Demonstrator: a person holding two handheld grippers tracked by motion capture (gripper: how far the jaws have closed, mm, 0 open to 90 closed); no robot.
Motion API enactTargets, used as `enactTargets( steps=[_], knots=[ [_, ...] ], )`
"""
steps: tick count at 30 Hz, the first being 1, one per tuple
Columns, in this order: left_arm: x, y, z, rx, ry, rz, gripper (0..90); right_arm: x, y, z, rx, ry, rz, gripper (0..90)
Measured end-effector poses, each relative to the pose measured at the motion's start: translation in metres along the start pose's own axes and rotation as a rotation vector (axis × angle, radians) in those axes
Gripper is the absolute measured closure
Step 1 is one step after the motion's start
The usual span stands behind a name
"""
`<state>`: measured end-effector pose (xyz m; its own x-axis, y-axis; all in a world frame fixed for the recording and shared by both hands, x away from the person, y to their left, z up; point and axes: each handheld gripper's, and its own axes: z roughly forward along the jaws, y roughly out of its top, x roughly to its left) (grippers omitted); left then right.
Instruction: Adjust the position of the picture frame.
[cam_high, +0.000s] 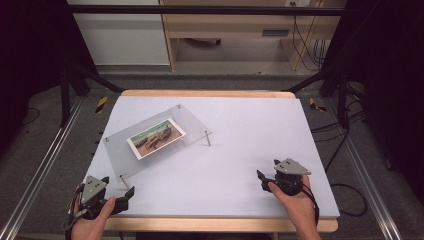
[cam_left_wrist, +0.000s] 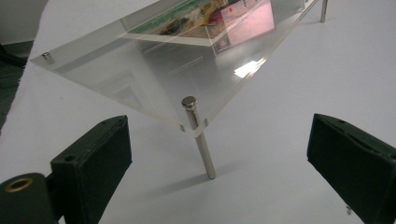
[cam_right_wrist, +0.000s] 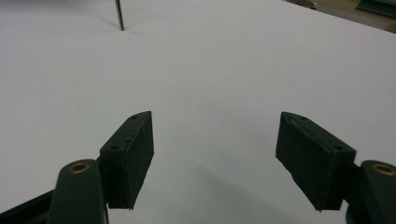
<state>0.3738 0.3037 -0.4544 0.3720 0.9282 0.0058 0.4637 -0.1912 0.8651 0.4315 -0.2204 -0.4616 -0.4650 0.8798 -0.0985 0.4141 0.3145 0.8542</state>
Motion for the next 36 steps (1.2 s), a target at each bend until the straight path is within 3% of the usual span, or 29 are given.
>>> enactTargets(
  steps=[3,9,11,12,14,18,23,27,31,32,36],
  knots=[
    [-0.002,-0.001,0.001,0.016,-0.015,-0.005,8.7,-0.001,0.000,-0.003,-0.005,0.003,0.017,29.1],
    [0.003,-0.005,-0.001,0.059,0.012,-0.007,10.8,-0.001,0.001,-0.003,-0.003,-0.006,0.004,29.1],
    [0.005,-0.007,-0.001,0.051,0.014,-0.019,11.4,-0.001,0.001,-0.002,-0.006,-0.012,-0.003,29.0],
    [0.009,-0.011,-0.001,0.007,0.000,-0.022,11.4,-0.001,0.001,-0.002,-0.007,-0.014,-0.004,28.7],
    [0.012,-0.013,0.000,-0.008,-0.002,-0.037,11.3,-0.001,0.001,-0.002,-0.005,-0.016,-0.002,28.4],
    [0.021,-0.019,0.006,0.009,-0.003,-0.079,11.1,-0.001,0.002,-0.002,-0.011,-0.015,-0.007,28.2],
    [0.020,-0.018,0.014,0.025,-0.003,-0.064,11.1,-0.002,0.001,-0.001,-0.004,-0.015,-0.021,28.0],
    [0.017,-0.015,0.019,0.019,-0.014,-0.058,15.8,-0.005,0.000,-0.002,-0.005,-0.027,-0.002,28.0],
    [0.020,-0.015,0.020,-0.003,-0.035,-0.135,21.9,-0.005,0.001,-0.003,-0.007,-0.029,-0.002,28.0],
    [0.020,-0.015,0.021,-0.007,-0.043,-0.157,27.6,-0.004,0.001,-0.003,-0.008,-0.029,-0.006,28.0],
    [0.021,-0.013,0.024,-0.016,-0.047,-0.191,36.6,-0.004,0.001,-0.002,-0.004,-0.027,-0.004,27.8]
  ],
)
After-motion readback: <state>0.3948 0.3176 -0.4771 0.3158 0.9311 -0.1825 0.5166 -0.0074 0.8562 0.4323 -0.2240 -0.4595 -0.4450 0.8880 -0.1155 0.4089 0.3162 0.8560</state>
